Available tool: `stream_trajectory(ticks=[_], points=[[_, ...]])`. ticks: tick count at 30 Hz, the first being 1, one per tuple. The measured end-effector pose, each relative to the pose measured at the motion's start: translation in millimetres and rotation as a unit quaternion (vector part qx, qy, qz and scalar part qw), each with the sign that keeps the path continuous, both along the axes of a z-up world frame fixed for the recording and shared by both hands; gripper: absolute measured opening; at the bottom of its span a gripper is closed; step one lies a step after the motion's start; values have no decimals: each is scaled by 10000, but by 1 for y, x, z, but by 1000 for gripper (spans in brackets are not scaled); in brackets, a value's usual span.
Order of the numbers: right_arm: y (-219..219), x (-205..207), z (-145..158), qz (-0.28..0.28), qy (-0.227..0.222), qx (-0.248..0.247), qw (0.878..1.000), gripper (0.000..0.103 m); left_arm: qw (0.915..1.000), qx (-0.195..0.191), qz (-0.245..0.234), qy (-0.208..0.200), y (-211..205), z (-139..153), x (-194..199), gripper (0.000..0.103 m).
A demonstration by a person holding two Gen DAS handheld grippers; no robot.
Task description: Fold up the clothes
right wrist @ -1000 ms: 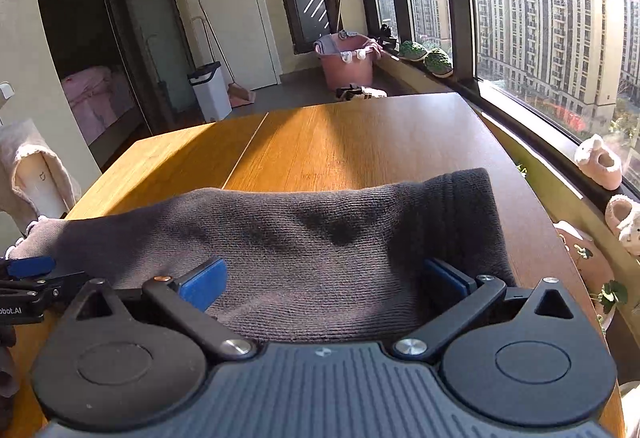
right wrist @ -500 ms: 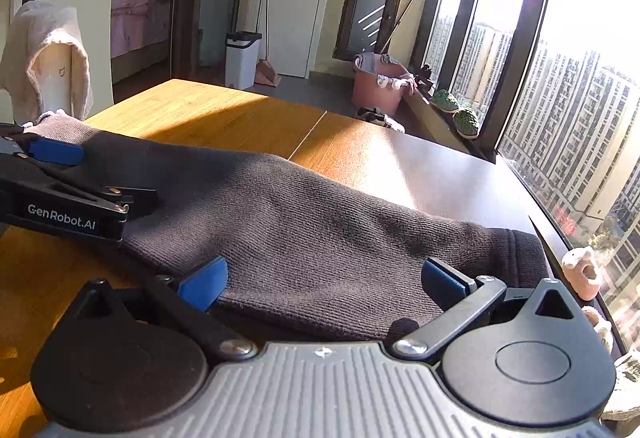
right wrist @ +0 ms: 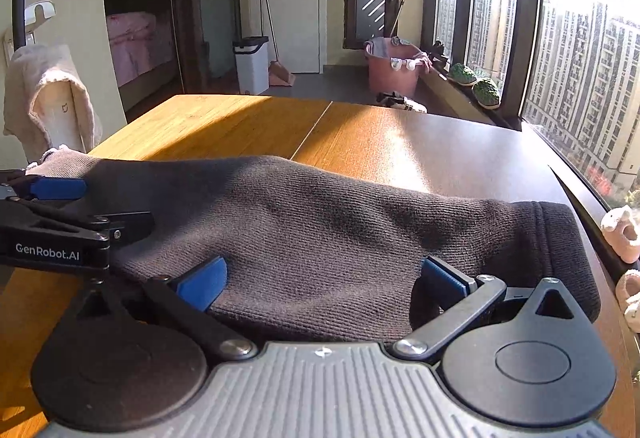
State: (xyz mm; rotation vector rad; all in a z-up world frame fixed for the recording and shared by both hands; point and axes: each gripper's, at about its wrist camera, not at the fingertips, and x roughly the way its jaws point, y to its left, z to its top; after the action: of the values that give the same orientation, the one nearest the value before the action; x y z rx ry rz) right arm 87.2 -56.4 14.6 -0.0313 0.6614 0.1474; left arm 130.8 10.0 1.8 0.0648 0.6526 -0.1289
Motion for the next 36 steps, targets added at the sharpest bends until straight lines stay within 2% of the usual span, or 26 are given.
stream_trajectory(ticks=[36], points=[[1, 2, 1, 9, -2, -24, 10000, 103, 10000, -4, -2, -4, 0, -1, 2, 103]])
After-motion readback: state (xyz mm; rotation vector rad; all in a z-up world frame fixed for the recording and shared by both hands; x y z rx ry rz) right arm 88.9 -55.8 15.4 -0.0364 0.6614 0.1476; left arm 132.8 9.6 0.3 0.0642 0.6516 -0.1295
